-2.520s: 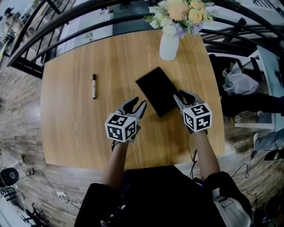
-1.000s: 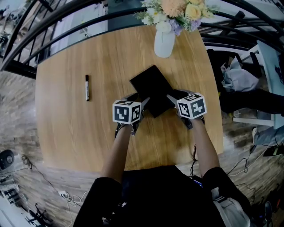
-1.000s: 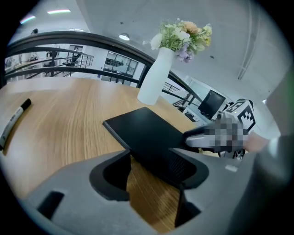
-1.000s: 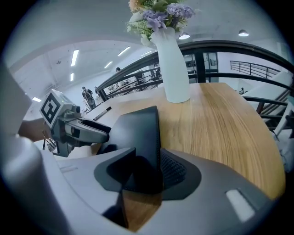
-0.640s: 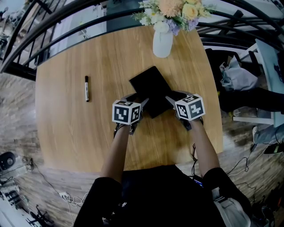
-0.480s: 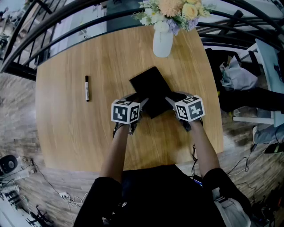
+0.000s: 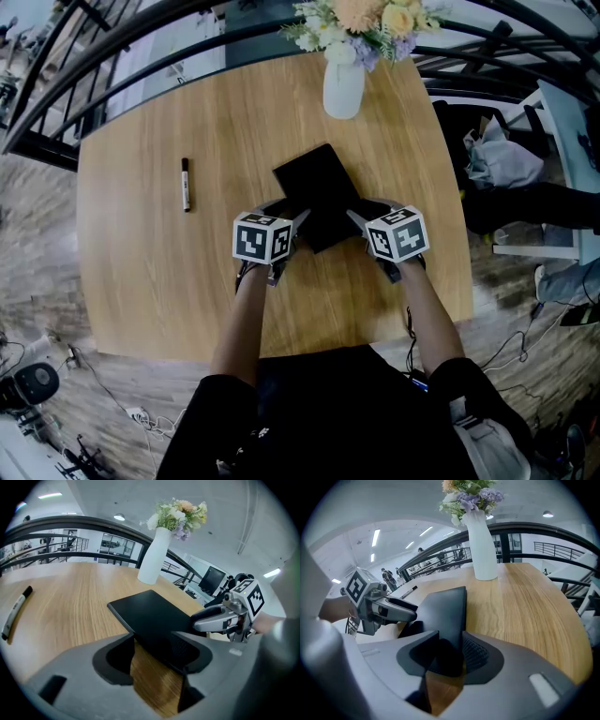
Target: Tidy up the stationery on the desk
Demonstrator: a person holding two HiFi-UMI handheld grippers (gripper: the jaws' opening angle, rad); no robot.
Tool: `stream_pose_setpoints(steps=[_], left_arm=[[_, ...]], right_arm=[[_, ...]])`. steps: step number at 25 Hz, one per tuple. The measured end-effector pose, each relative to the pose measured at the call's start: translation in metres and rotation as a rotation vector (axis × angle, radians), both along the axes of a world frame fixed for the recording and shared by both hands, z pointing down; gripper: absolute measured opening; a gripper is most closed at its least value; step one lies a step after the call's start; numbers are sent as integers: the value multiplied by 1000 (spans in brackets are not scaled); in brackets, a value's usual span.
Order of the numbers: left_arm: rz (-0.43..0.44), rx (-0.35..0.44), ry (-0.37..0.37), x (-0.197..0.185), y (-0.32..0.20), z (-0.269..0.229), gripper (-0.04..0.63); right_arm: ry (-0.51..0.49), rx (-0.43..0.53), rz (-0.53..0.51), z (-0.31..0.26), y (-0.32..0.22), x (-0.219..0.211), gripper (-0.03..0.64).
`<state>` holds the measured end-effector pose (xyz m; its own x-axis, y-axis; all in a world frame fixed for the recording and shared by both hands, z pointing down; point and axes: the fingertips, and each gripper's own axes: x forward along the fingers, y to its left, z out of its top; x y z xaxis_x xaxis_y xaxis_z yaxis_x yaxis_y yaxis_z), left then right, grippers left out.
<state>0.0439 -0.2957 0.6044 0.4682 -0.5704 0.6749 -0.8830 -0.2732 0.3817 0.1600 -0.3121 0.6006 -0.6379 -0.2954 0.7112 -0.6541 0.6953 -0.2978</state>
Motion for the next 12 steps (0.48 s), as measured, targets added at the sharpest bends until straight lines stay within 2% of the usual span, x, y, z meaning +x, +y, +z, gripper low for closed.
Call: stream_pose_setpoints(steps=[12], left_arm=[[3, 4, -22, -8, 17, 0, 229]], right_arm=[[16, -3, -32, -1, 22, -7, 144]])
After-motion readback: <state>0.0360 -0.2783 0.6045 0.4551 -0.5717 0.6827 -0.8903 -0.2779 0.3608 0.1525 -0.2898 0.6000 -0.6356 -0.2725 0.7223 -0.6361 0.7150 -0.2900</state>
